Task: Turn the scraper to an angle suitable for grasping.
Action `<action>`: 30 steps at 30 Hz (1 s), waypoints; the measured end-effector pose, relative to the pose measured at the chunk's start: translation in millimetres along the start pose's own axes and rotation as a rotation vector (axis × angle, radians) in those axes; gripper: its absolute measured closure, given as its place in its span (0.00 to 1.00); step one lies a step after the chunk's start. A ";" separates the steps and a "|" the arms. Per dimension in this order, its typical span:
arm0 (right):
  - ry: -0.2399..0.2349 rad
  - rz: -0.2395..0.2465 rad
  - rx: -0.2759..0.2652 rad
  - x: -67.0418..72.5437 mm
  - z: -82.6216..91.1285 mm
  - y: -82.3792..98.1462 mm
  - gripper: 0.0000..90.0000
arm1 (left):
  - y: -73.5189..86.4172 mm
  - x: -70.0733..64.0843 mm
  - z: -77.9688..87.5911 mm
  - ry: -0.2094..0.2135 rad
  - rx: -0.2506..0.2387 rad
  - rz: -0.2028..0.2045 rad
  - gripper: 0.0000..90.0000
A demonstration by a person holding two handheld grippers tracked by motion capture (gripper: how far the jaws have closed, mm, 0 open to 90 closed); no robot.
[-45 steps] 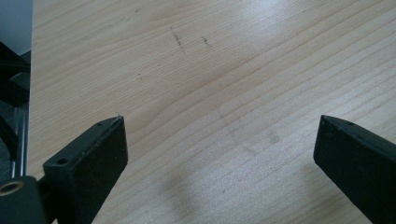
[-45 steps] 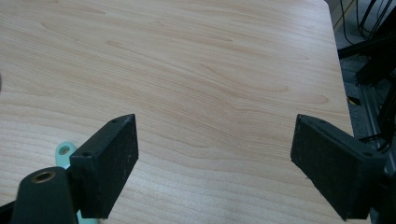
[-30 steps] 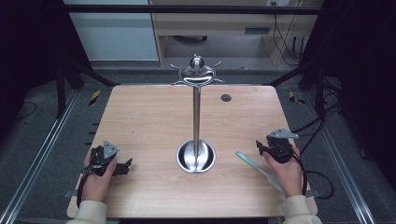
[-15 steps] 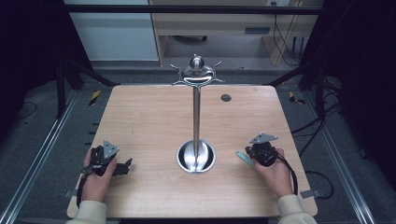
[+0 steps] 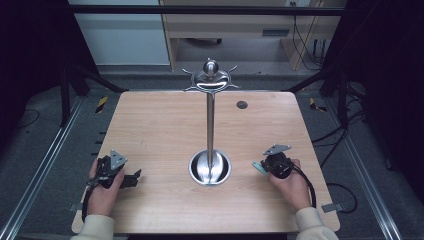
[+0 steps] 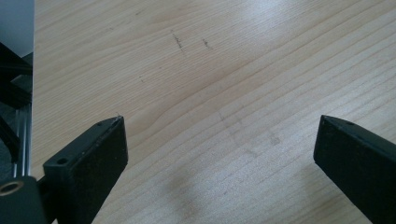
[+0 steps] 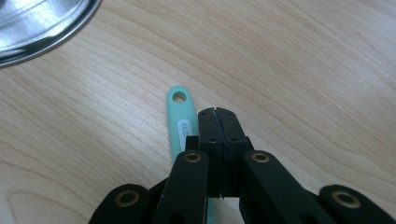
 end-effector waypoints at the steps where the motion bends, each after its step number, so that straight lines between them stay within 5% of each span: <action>1: -0.005 0.000 0.000 0.8 0.2 -0.4 1.00 | 0.0 -0.1 0.0 0.000 0.000 0.000 0.03; 20: -0.153 0.074 0.008 35.1 11.0 -2.1 1.00 | 0.1 1.5 1.8 -0.005 -0.004 0.005 0.03; 30: -0.151 0.145 0.015 37.2 31.8 -20.5 0.95 | 0.9 1.4 0.9 -0.005 0.000 0.000 0.03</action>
Point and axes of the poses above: each handheld gripper's, and its own axes: z roughly backward along the jaws, y roughly out of its underside, x roughly to its left, the point moved 9 cm from there along -z, roughly forward along the jaws, and after that the axes turned 13 degrees about z, right-handed, at the moved point
